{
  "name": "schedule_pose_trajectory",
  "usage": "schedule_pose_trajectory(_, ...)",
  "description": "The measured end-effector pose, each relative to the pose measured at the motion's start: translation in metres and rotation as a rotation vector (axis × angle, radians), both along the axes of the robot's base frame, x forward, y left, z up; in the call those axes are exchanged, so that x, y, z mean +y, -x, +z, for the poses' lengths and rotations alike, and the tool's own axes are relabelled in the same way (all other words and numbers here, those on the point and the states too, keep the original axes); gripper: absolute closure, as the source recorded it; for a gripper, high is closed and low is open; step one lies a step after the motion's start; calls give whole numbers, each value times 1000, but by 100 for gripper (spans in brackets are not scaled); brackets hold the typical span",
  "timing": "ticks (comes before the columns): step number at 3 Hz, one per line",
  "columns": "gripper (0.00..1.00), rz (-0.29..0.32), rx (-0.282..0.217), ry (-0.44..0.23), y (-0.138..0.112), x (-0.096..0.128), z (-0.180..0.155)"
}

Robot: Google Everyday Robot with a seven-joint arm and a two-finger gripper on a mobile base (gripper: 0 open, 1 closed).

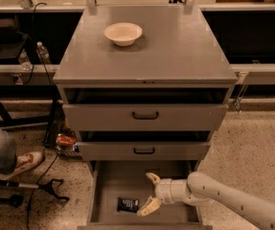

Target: Pick rxbar blueberry from bottom drawer and place on counter

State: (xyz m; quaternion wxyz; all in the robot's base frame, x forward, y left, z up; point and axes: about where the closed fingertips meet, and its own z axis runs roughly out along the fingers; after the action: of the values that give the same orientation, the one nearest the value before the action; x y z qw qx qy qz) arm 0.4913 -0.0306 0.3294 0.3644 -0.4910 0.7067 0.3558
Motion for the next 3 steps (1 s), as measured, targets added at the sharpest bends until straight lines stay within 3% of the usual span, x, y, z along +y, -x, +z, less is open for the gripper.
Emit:
schedule_pose_trajectory(1,0,37,-48,30,-13,9,-25)
schedule_pose_trajectory(2,0,120,-104,72,-29,25,-84)
schedule_pose_trajectory(3,0,171,-127,103,-38,35,-123)
